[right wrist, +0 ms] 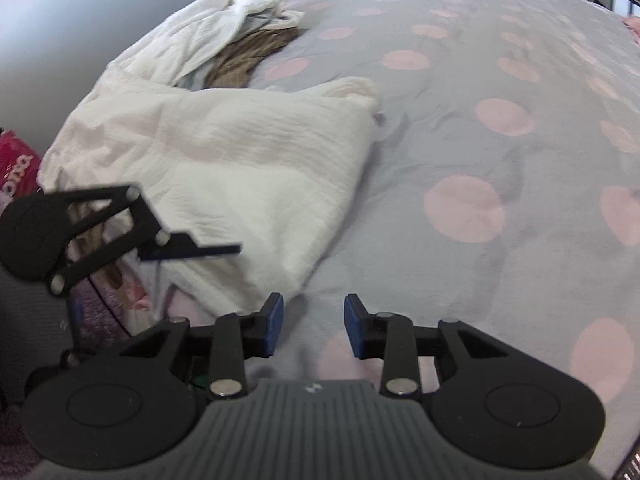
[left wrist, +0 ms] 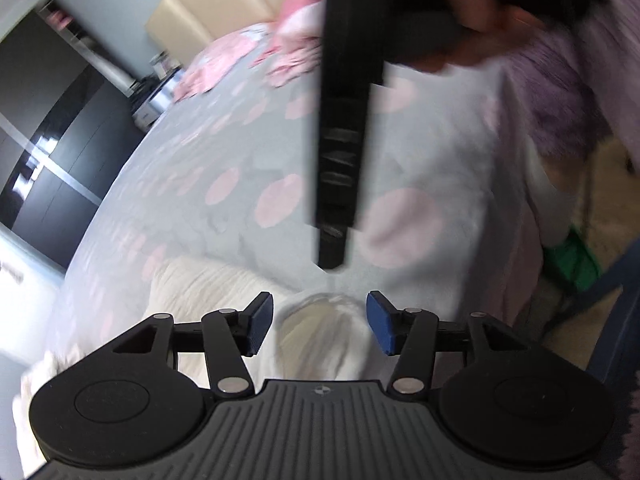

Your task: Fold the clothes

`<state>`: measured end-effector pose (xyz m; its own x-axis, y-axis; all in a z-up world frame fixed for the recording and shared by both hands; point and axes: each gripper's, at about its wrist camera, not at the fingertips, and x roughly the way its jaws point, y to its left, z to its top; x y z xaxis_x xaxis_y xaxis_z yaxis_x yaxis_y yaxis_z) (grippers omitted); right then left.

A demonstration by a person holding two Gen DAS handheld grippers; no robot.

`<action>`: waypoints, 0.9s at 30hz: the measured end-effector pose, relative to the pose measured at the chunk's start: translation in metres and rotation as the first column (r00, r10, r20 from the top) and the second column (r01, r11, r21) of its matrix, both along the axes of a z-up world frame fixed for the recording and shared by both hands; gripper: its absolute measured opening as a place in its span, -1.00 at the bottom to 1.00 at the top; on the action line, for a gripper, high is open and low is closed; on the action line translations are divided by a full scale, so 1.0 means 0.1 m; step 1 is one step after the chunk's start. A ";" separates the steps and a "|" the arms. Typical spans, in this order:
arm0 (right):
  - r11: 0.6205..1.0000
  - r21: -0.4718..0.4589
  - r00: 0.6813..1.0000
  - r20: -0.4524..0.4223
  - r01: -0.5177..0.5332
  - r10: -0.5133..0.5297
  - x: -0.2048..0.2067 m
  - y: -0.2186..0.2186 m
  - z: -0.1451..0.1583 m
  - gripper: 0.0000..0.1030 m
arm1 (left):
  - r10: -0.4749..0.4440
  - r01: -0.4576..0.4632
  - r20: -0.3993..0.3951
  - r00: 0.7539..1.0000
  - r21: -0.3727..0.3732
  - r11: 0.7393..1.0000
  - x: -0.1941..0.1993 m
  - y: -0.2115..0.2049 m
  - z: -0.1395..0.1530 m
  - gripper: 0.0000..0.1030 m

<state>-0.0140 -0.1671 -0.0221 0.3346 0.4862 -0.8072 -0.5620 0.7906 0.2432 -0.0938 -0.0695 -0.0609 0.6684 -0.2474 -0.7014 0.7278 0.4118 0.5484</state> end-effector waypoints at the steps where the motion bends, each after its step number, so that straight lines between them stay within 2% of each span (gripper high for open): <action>1: 1.000 0.000 1.000 -0.005 0.016 -0.016 0.03 -0.03 -0.01 -0.28 | -0.010 0.010 -0.013 1.000 0.018 1.000 -0.01 -0.02 -0.04 0.02; 4: 0.999 0.004 0.999 -0.016 0.041 -0.040 0.06 -0.08 -0.03 -0.28 | 0.008 -0.008 -0.004 1.000 0.088 0.996 0.02 -0.06 -0.23 0.00; 6: 0.999 0.003 0.999 -0.018 0.040 -0.040 0.06 -0.08 -0.03 -0.28 | 0.012 -0.010 -0.018 1.000 0.124 0.992 0.04 -0.05 -0.32 -0.12; 8: 0.999 0.001 0.999 -0.019 0.040 -0.040 0.06 -0.07 -0.04 -0.27 | 0.017 -0.012 -0.038 0.999 0.136 0.991 0.04 -0.05 -0.37 -0.48; 9: 0.999 0.000 0.999 -0.020 0.041 -0.041 0.06 -0.07 -0.05 -0.26 | 0.021 -0.016 -0.037 0.999 0.140 0.990 0.05 -0.06 -0.38 -0.50; 10: 0.999 -0.002 0.999 -0.020 0.042 -0.042 0.07 -0.07 -0.05 -0.26 | 0.029 -0.024 -0.032 0.999 0.143 0.989 0.05 -0.05 -0.39 -0.62; 11: 0.999 -0.005 0.999 -0.019 0.042 -0.043 0.07 -0.06 -0.05 -0.26 | 0.046 -0.040 -0.038 0.998 0.136 0.990 0.08 -0.02 -0.39 -0.76; 14: 0.999 -0.019 0.999 -0.014 0.035 -0.035 0.09 -0.05 -0.04 -0.25 | 0.107 -0.101 -0.073 0.992 0.085 0.991 0.17 0.05 -0.33 -0.86; 17: 0.999 -0.051 1.000 0.003 0.001 -0.001 0.13 -0.01 0.00 -0.25 | 0.155 -0.156 -0.114 0.981 -0.003 0.988 0.19 0.15 -0.12 -0.88; 21: 0.996 -0.058 0.997 0.043 -0.061 0.063 0.27 0.03 0.12 -0.27 | 0.238 -0.261 -0.181 0.954 -0.118 0.958 0.20 0.34 0.22 -0.88; 24: 0.993 -0.048 0.990 0.084 -0.111 0.115 0.43 0.09 0.23 -0.30 | 0.291 -0.333 -0.243 0.925 -0.156 0.930 0.32 0.40 0.36 -0.88; 27: 0.977 -0.086 0.964 0.167 -0.194 0.206 0.58 0.22 0.36 -0.37 | 0.297 -0.349 -0.295 0.908 -0.143 0.926 0.32 0.45 0.32 -0.88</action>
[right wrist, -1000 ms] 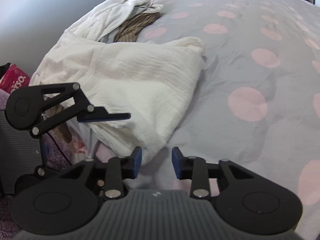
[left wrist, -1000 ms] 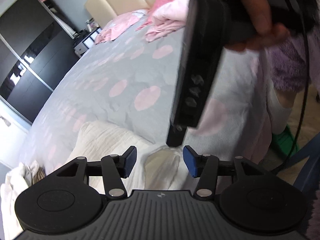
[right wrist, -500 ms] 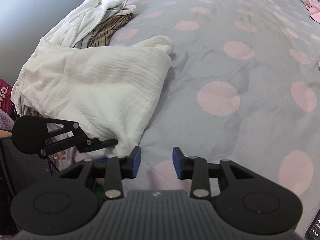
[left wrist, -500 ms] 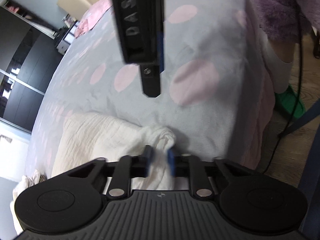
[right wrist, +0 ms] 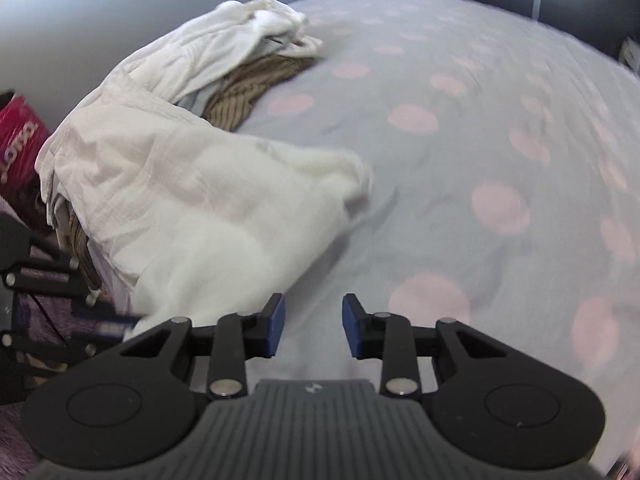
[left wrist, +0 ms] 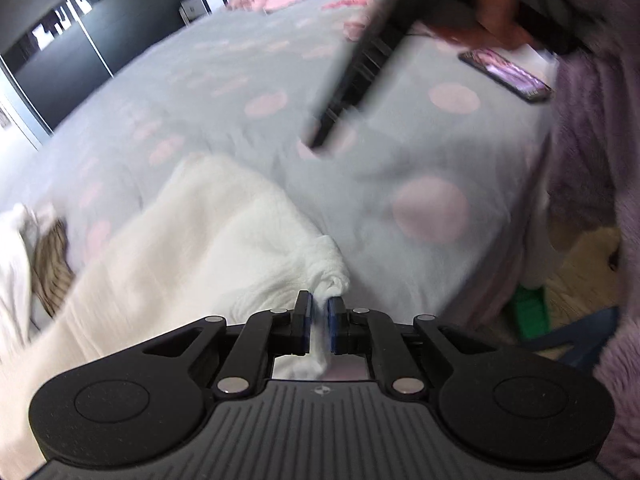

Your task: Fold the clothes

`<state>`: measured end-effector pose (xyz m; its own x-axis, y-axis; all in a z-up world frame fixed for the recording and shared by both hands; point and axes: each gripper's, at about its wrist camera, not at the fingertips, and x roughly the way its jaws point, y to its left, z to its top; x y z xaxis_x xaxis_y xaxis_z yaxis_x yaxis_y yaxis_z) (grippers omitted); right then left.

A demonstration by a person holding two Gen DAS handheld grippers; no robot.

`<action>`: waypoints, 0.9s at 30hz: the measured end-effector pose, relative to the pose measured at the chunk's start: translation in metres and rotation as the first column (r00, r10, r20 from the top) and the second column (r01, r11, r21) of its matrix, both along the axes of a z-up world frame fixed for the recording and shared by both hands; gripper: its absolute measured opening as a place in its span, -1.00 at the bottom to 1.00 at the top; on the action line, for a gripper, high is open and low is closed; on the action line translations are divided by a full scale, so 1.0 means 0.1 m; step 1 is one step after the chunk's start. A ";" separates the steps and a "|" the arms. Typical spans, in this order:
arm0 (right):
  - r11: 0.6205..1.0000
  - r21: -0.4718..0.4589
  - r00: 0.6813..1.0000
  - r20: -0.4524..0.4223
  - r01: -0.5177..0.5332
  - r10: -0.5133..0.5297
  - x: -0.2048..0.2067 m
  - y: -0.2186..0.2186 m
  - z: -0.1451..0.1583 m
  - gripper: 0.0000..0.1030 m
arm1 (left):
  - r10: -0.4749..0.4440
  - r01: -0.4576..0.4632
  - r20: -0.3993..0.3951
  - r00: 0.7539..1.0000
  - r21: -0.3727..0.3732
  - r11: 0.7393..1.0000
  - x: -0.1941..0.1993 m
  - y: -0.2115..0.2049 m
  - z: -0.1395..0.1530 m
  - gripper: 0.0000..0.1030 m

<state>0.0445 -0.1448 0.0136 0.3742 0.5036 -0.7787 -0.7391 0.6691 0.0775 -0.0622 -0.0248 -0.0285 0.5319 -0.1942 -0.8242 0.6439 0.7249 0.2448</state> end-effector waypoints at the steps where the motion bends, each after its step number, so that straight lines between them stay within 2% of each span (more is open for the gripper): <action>1: 1.000 -0.007 1.000 0.023 -0.018 0.018 0.07 0.04 0.02 -0.39 | -0.004 0.004 -0.016 1.000 0.003 1.000 -0.03 0.00 -0.05 -0.88; 3: 1.000 -0.010 0.999 0.039 -0.027 0.027 0.23 0.12 0.02 -0.58 | -0.007 0.006 -0.048 0.999 -0.005 1.000 -0.01 -0.02 -0.13 -0.88; 6: 0.999 0.034 1.000 0.010 -0.013 0.013 0.48 0.21 -0.04 -0.66 | -0.002 -0.001 -0.087 0.996 -0.027 1.000 0.04 -0.02 -0.22 -0.89; 9: 0.998 0.065 1.000 -0.018 -0.006 0.008 0.69 0.33 -0.11 -0.66 | -0.005 -0.003 -0.121 0.993 -0.068 0.998 0.06 0.03 -0.28 -0.89; 13: 0.990 0.130 0.996 -0.070 -0.052 0.062 0.84 0.56 -0.21 -0.63 | -0.010 -0.007 -0.151 0.988 -0.109 0.994 0.14 0.01 -0.32 -0.89; 17: 0.987 0.138 0.988 -0.118 -0.088 0.104 0.90 0.80 -0.35 -0.59 | -0.017 -0.006 -0.180 0.984 -0.125 0.992 0.23 0.01 -0.37 -0.89; 19: 0.981 0.146 0.978 -0.149 -0.126 0.147 0.87 0.87 -0.39 -0.58 | -0.017 -0.010 -0.193 0.981 -0.137 0.990 0.26 0.02 -0.38 -0.89; 21: 0.975 0.136 0.966 -0.163 -0.177 0.199 0.79 0.92 -0.41 -0.45 | -0.014 -0.018 -0.207 0.978 -0.153 0.988 0.28 0.05 -0.39 -0.89; 27: 0.958 0.083 0.942 -0.177 -0.274 0.284 0.59 1.03 -0.56 -0.42 | -0.014 -0.029 -0.228 0.974 -0.182 0.983 0.31 0.10 -0.43 -0.88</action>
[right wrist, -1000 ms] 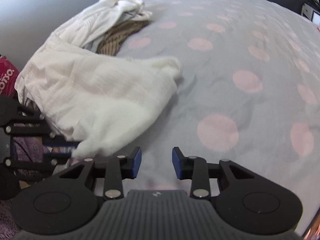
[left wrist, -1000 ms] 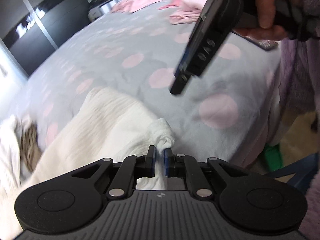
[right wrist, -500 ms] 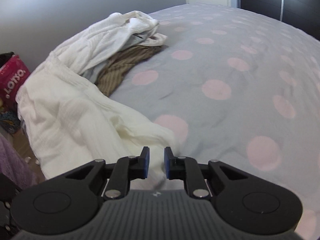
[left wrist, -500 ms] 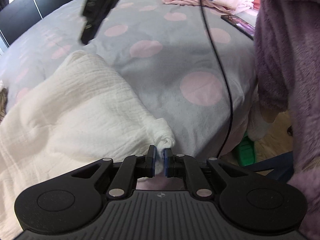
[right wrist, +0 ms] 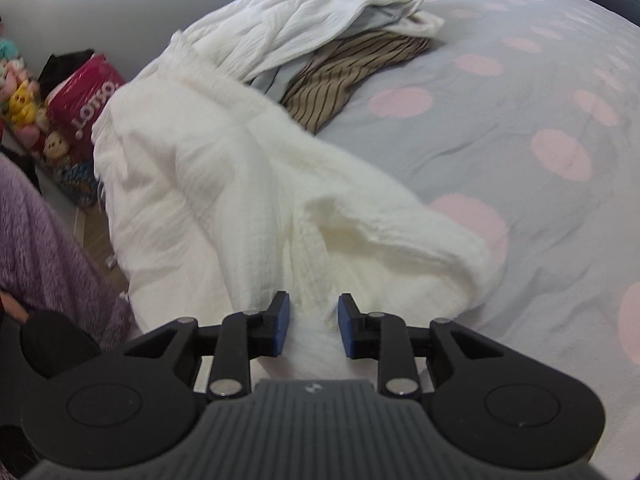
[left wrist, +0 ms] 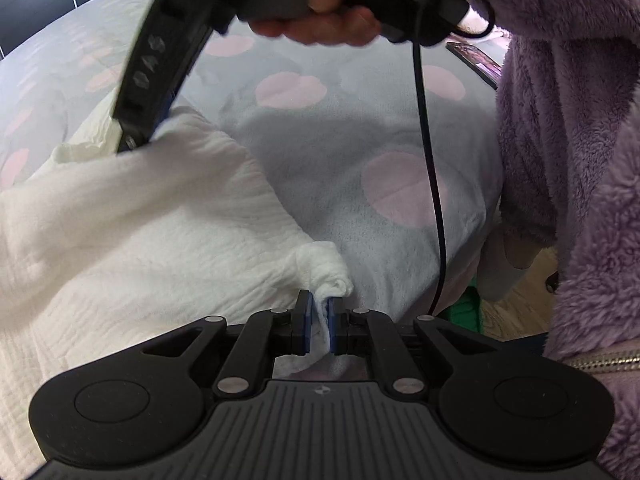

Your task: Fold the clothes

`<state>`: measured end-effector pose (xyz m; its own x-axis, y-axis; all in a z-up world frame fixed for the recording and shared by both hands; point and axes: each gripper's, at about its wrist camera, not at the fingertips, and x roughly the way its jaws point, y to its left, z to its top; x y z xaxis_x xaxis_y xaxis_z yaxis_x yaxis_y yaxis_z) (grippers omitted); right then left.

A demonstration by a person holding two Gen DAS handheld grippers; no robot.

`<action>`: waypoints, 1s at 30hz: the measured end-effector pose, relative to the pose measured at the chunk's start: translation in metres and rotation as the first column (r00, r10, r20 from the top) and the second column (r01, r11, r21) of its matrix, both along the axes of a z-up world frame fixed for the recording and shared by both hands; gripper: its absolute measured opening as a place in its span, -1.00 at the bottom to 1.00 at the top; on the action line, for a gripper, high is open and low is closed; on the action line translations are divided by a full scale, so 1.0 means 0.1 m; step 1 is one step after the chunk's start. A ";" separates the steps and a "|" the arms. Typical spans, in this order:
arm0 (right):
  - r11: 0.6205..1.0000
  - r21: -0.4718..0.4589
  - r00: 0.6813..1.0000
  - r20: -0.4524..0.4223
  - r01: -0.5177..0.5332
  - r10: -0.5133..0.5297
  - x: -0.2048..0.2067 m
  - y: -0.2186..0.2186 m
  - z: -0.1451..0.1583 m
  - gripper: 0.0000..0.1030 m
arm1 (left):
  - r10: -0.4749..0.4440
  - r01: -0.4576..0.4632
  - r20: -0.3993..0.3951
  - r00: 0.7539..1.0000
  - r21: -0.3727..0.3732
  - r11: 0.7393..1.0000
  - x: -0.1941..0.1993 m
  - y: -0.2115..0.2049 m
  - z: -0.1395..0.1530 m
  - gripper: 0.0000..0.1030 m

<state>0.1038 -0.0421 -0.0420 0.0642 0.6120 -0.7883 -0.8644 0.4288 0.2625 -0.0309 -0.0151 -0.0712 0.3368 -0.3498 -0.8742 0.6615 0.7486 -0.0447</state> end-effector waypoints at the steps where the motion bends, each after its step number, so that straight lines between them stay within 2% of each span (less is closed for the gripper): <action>1: 1.000 -0.004 1.000 0.007 -0.003 0.003 0.00 0.02 -0.02 -0.42 | -0.003 0.003 0.000 1.000 0.000 1.000 0.00 0.00 0.00 -0.88; 4: 1.000 0.006 1.000 0.015 0.027 -0.027 0.07 0.04 -0.06 -0.40 | -0.009 0.009 0.000 1.000 0.001 1.000 -0.01 -0.01 -0.01 -0.88; 8: 0.995 0.050 0.994 -0.070 0.092 -0.088 0.26 0.06 -0.12 -0.41 | -0.012 0.012 0.001 1.000 -0.001 1.000 -0.02 0.00 -0.01 -0.88; 9: 0.994 0.053 0.991 -0.102 0.093 -0.087 0.28 0.08 -0.15 -0.77 | -0.012 0.012 0.002 1.000 -0.002 1.000 -0.03 0.00 -0.02 -0.88; 10: 0.995 0.049 0.989 -0.123 0.084 -0.077 0.28 0.10 -0.16 -0.92 | -0.012 0.012 0.002 1.000 -0.003 1.000 -0.03 0.00 -0.02 -0.88; 13: 0.995 0.035 0.993 -0.071 0.093 -0.091 0.30 0.11 -0.03 -0.91 | -0.012 0.012 0.001 1.000 -0.002 1.000 -0.04 -0.04 -0.01 -0.88; 15: 0.989 0.060 0.990 -0.029 0.138 -0.136 0.39 0.04 0.11 -0.91 | -0.015 0.015 0.002 1.000 0.001 1.000 -0.05 -0.03 0.00 -0.88; 19: 0.969 0.102 0.970 0.066 0.226 -0.233 0.60 -0.04 0.30 -0.92 | -0.022 0.022 -0.002 1.000 0.006 1.000 -0.05 -0.02 0.01 -0.88; 22: 0.965 0.098 0.958 0.137 0.241 -0.253 0.68 0.00 0.32 -0.92 | -0.028 0.028 -0.001 1.000 0.014 1.000 -0.06 -0.05 0.01 -0.88; 25: 0.964 0.103 0.960 0.116 0.245 -0.256 0.74 0.00 0.29 -0.89 | -0.025 0.025 -0.003 1.000 0.015 1.000 -0.07 -0.06 0.02 -0.88; 28: 0.957 0.103 0.949 0.138 0.272 -0.284 0.76 -0.10 0.34 -0.85 | -0.019 0.019 -0.005 1.000 0.011 1.000 -0.08 -0.05 0.03 -0.88; 30: 0.950 0.119 0.947 0.112 0.289 -0.302 0.78 -0.24 0.40 -0.81 | -0.018 0.018 -0.003 1.000 0.011 1.000 -0.09 -0.05 0.02 -0.88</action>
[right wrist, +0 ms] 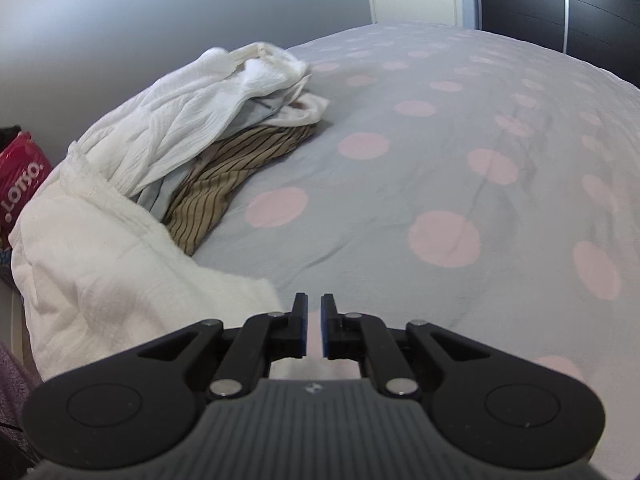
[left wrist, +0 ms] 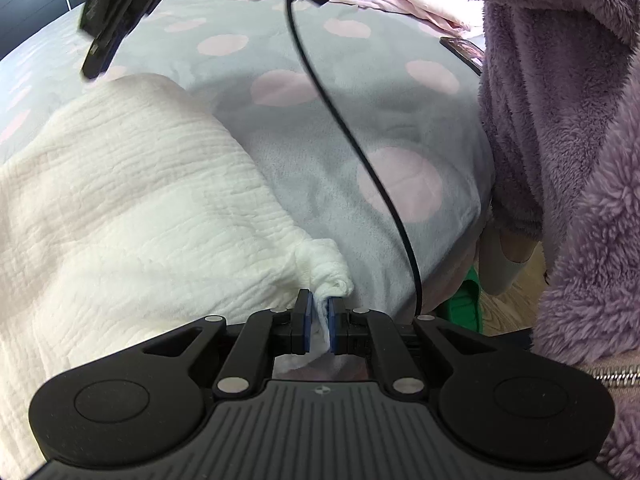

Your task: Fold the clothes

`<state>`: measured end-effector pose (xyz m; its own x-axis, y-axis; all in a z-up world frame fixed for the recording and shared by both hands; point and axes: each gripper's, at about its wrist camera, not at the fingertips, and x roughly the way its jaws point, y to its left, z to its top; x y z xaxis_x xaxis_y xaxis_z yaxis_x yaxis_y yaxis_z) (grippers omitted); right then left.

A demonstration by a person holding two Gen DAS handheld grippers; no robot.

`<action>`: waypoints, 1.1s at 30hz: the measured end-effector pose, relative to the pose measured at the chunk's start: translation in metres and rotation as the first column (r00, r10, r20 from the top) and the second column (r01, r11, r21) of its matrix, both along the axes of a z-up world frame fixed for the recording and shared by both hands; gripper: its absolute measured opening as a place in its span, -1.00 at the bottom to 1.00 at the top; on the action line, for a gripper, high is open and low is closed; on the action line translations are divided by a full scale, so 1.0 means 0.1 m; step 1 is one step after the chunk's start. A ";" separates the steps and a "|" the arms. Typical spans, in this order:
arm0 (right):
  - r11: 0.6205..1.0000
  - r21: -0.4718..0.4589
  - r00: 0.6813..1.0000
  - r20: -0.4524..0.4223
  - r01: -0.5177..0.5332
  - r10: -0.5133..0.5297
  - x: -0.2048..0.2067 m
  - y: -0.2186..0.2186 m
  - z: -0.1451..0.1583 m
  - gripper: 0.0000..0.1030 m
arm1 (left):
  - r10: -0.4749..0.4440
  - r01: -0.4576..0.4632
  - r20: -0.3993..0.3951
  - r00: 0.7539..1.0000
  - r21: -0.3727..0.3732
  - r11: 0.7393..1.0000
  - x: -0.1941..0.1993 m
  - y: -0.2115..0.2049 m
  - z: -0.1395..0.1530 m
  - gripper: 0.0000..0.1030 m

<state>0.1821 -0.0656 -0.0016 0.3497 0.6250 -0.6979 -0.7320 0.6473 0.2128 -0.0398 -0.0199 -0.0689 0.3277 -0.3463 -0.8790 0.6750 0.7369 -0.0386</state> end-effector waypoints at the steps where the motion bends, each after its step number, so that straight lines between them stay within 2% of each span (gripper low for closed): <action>1: 1.000 0.008 1.000 -0.014 0.000 0.001 0.00 -0.06 0.02 -0.81 | -0.001 0.001 0.001 1.000 0.000 1.000 0.00 0.00 0.00 -0.88; 3: 1.000 0.006 0.999 -0.034 -0.017 0.017 -0.03 -0.17 0.03 -0.81 | -0.002 0.002 0.002 1.000 0.001 1.000 0.00 0.01 0.00 -0.88; 7: 0.994 -0.055 0.995 -0.045 -0.089 0.087 -0.20 -0.27 -0.08 -0.76 | -0.009 0.009 0.008 1.000 0.009 1.000 0.03 0.05 -0.01 -0.88; 9: 0.989 -0.069 0.991 -0.049 -0.131 0.128 -0.31 -0.31 -0.16 -0.37 | -0.014 0.014 0.013 1.000 0.016 1.000 0.02 0.04 -0.03 -0.88; 14: 0.969 -0.042 0.969 -0.063 -0.243 0.240 -0.57 -0.37 -0.22 -0.37 | -0.020 0.020 0.020 1.000 0.029 0.999 -0.01 0.00 -0.05 -0.88; 22: 0.933 -0.099 0.938 -0.025 -0.346 0.345 -0.78 -0.22 -0.29 -0.36 | -0.026 0.025 0.022 0.999 0.046 0.999 0.02 0.01 -0.07 -0.88; 24: 0.936 -0.106 0.942 -0.025 -0.334 0.334 -0.76 -0.18 -0.32 -0.43 | -0.026 0.025 0.021 0.999 0.046 0.999 0.02 0.05 -0.06 -0.88; 27: 0.952 -0.015 0.950 -0.071 -0.306 0.304 -0.64 -0.26 -0.23 -0.41 | -0.028 0.027 0.022 0.999 0.047 0.999 0.02 0.06 -0.06 -0.88; 29: 0.958 0.017 0.956 -0.064 -0.287 0.287 -0.57 -0.33 -0.12 -0.40 | -0.029 0.028 0.024 0.999 0.049 0.998 0.02 0.05 -0.06 -0.88; 32: 0.978 0.032 0.977 -0.044 -0.206 0.207 -0.46 -0.39 -0.07 -0.42 | -0.031 0.030 0.021 0.999 0.046 0.998 0.04 0.06 -0.07 -0.88; 33: 0.982 0.034 0.981 -0.051 -0.184 0.186 -0.41 -0.39 -0.09 -0.50 | -0.032 0.031 0.020 0.999 0.046 0.998 0.04 0.07 -0.07 -0.88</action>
<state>0.1406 -0.1051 -0.0106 0.1886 0.6959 -0.6929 -0.8255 0.4946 0.2720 -0.0358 -0.0130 -0.0758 0.3360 -0.3164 -0.8871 0.6982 0.7159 0.0092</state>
